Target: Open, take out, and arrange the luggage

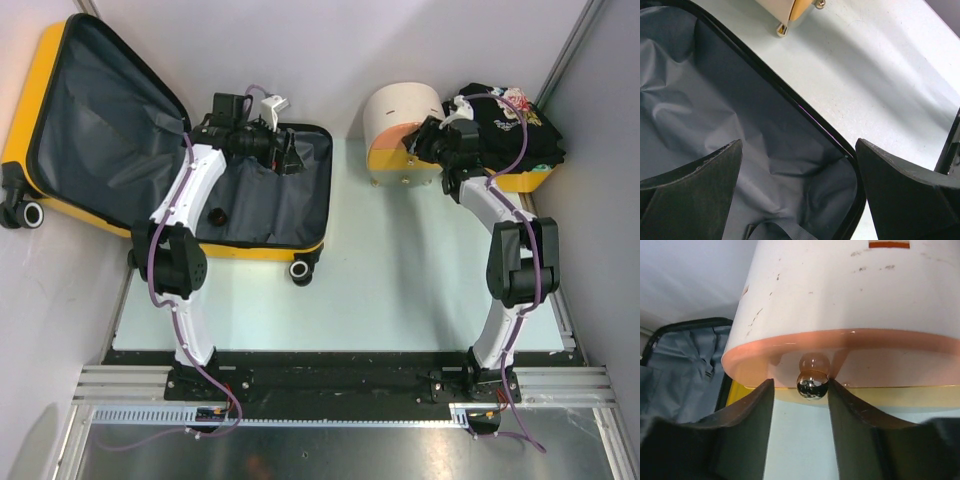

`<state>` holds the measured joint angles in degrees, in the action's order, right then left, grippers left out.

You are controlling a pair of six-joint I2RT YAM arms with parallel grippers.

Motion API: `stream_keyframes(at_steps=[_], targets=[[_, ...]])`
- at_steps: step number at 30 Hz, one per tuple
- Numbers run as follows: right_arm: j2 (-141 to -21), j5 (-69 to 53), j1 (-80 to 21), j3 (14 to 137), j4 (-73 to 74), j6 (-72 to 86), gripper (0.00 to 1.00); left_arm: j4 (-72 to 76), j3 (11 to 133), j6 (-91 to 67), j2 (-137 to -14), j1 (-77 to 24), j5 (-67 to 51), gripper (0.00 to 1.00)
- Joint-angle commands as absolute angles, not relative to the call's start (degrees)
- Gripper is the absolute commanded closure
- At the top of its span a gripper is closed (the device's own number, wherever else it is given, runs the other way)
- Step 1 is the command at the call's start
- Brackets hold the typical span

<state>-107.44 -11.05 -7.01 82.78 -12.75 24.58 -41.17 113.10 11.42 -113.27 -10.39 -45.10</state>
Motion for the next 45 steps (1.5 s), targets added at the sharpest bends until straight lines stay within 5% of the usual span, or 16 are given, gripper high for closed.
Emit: stream_keyframes(at_steps=[1,5,11,24,30,32,35,45], targets=[[-108.6,-11.5,-6.7,86.0,-14.2,26.4,0.58,-39.7,113.3,11.0,-110.9,-9.9,-45.1,0.02],[-107.1,-14.5,-6.2,85.0,-12.0,26.3,0.81,-39.6,113.6,10.6,-111.1,-9.4,-44.8,0.02],[-102.8,-16.0,-6.1,81.5,-8.1,25.6,1.0,-39.4,112.9,10.0,-111.0,-9.1,-44.1,0.02],[-93.1,-21.2,-6.2,72.2,-0.4,23.0,0.97,-39.3,110.0,9.6,-109.7,-6.6,-40.9,0.0],[-92.2,-21.3,-5.7,71.6,-1.8,23.6,0.67,-39.3,107.7,10.0,-108.2,-4.3,-37.3,0.0],[-91.3,-21.0,-5.5,71.6,-1.7,22.9,0.41,-39.4,105.9,10.2,-107.5,-2.7,-35.1,0.0],[-89.5,-20.6,-5.1,71.6,1.6,21.2,0.22,-39.3,102.6,11.2,-105.3,-0.2,-29.9,0.0],[-85.2,-22.9,-5.2,71.4,15.6,5.1,0.06,-41.5,87.3,18.9,-101.6,6.5,-16.3,0.0]])
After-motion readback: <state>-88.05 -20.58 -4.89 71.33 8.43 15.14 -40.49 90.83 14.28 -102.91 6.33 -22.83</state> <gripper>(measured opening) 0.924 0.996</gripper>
